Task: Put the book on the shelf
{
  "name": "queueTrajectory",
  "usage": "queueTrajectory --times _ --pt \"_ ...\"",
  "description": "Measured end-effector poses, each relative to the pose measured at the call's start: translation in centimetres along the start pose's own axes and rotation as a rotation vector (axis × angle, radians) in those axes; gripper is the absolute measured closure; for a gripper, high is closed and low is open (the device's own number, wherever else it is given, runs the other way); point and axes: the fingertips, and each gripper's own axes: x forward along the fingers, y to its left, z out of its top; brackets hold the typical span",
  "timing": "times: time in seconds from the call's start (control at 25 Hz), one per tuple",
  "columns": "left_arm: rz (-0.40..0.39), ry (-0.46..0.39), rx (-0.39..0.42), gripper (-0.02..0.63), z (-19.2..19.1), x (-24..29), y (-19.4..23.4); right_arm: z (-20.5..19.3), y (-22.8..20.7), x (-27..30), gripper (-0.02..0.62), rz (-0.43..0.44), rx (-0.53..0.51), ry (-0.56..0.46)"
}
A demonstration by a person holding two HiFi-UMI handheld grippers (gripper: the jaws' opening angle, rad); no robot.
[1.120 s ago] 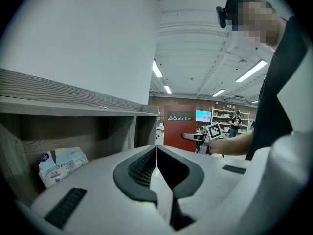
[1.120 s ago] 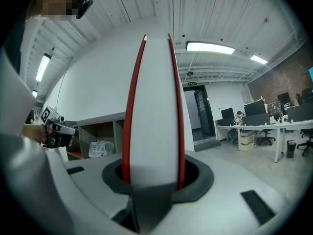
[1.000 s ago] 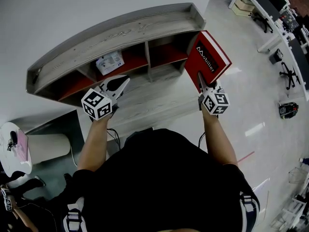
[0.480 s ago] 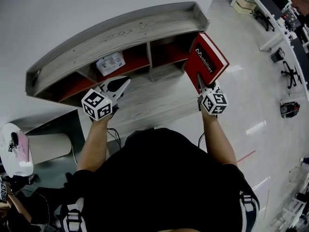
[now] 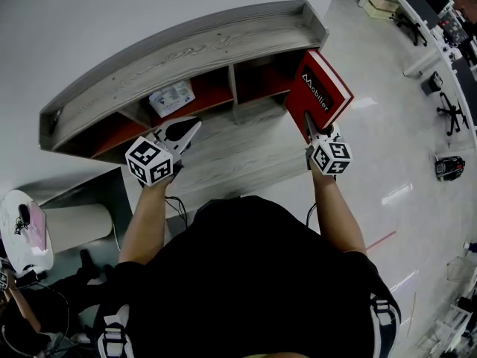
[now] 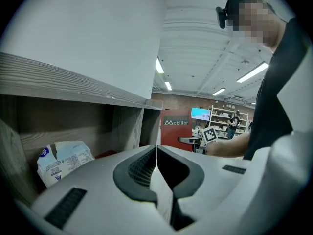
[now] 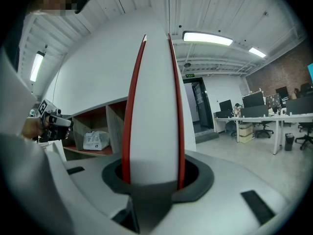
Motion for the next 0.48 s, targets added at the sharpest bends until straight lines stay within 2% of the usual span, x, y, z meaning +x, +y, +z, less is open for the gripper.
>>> queueTrajectory --times 0.48 --pt "-0.008 0.019 -0.011 0.583 -0.9 0.2 0.7 0.1 -0.7 1.6 0.431 -0.009 -0.011 0.002"
